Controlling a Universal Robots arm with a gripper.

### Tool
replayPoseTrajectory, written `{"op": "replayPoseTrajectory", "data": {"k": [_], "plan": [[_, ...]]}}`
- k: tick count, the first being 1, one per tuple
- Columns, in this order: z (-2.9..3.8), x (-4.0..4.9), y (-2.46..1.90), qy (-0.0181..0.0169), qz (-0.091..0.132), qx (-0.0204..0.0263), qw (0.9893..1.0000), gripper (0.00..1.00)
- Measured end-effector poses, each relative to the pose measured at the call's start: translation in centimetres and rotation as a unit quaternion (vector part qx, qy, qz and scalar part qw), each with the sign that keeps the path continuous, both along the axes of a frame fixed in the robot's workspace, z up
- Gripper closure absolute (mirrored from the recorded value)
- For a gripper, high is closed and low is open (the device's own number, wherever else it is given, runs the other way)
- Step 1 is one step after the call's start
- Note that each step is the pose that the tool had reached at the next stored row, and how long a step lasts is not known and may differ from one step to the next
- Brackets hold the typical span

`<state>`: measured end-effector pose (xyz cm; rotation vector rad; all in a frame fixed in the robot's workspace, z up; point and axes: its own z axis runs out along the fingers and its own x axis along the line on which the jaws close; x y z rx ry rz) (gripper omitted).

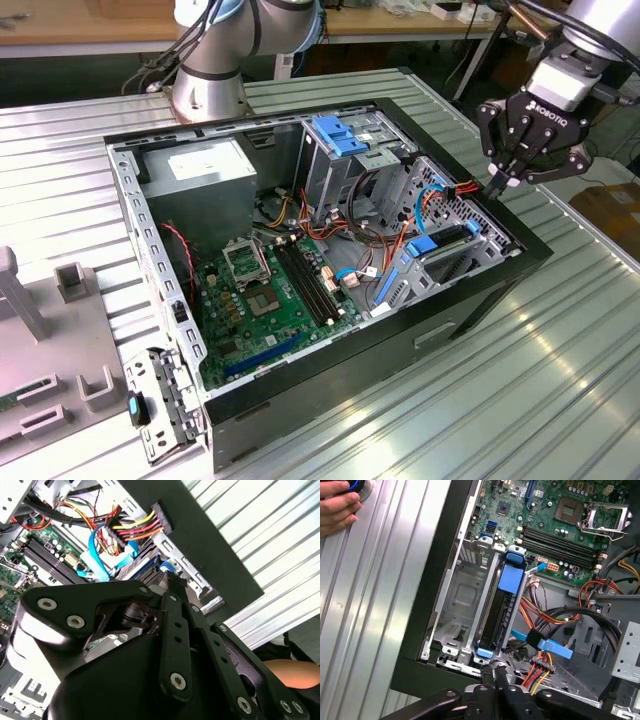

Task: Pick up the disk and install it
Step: 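Insert the first disk wire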

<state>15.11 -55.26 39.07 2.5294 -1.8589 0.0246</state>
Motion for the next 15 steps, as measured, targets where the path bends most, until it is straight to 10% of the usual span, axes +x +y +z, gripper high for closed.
{"op": "replayPoseTrajectory", "data": {"k": [9,12,15], "plan": [[-0.14,0.81,0.64,0.0000,0.027,0.0000,0.9996,0.63],[-0.39,0.81,0.83,-0.0006,0.084,-0.0005,0.9964,0.63],[-0.65,0.82,2.10,-0.0013,0.094,-0.0015,0.9956,0.63]]}}
